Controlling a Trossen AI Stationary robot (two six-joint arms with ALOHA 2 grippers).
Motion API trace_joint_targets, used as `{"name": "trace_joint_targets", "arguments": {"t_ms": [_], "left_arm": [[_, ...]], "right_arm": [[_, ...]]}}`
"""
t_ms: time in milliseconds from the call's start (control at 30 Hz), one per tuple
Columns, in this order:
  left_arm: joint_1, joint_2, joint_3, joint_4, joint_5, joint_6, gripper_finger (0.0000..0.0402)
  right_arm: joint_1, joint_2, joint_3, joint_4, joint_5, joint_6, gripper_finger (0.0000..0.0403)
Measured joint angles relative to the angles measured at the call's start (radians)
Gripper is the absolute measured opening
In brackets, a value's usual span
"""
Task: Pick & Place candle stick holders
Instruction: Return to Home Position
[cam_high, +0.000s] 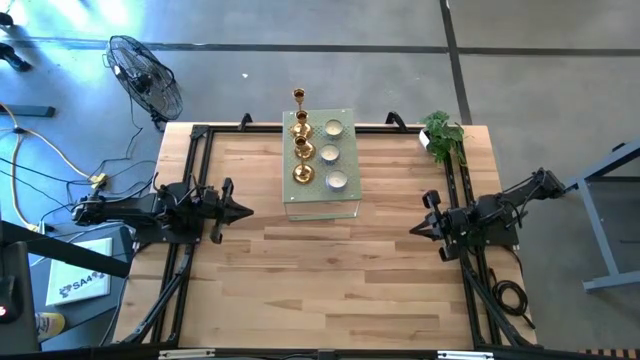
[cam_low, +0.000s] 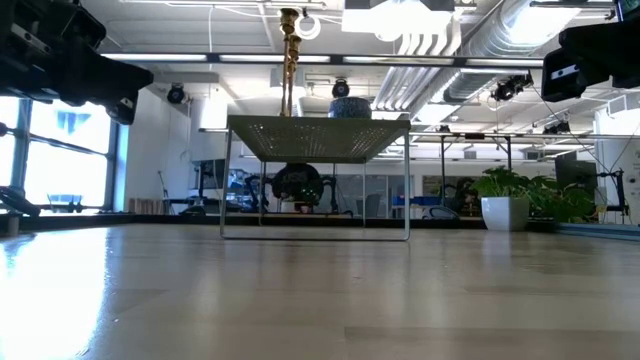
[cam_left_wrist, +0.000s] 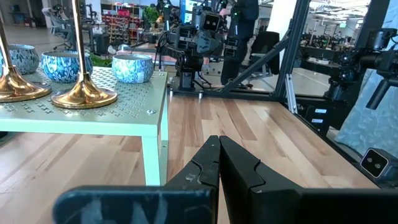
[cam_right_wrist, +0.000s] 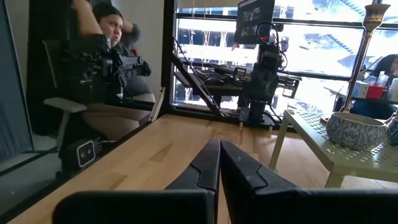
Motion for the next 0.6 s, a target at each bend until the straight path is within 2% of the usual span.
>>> {"name": "trace_joint_targets", "arguments": {"t_ms": [600], "left_arm": [[0.000, 0.000, 0.000, 0.000, 0.000, 0.000, 0.0001]], "right_arm": [[0.000, 0.000, 0.000, 0.000, 0.000, 0.000, 0.0007]]}}
